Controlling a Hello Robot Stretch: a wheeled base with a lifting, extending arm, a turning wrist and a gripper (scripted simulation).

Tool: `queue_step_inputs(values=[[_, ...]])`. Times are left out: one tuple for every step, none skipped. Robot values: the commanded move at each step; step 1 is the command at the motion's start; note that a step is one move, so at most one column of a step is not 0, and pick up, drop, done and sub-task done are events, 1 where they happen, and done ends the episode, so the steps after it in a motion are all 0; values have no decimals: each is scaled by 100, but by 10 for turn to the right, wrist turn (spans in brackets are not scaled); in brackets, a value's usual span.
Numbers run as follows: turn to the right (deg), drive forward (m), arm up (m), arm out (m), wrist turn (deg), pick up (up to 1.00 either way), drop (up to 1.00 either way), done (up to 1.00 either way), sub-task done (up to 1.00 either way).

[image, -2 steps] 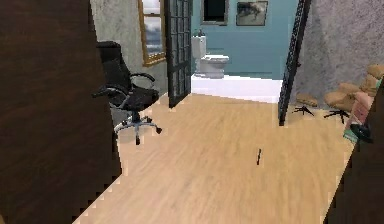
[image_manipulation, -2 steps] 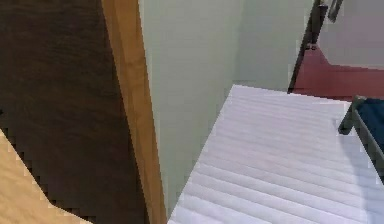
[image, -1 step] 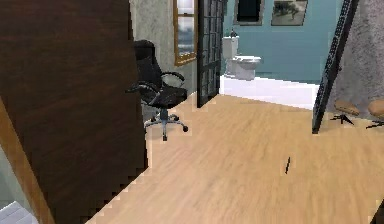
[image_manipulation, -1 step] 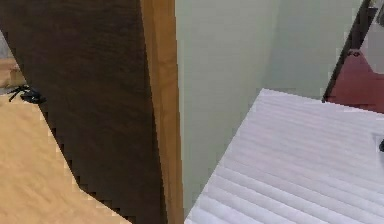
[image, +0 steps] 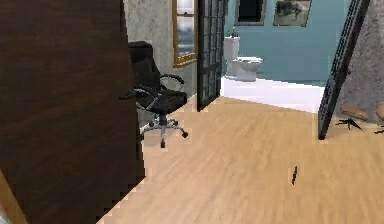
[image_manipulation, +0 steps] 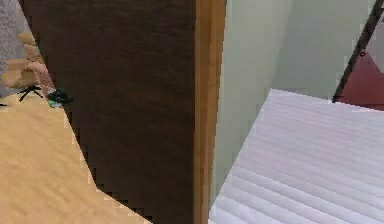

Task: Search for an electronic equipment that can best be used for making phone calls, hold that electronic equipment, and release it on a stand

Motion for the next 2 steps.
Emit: queue_step_inputs(values=[[210,0,0,0,0,0,0,0,0],[0,10,0,0,0,0,0,0,0]])
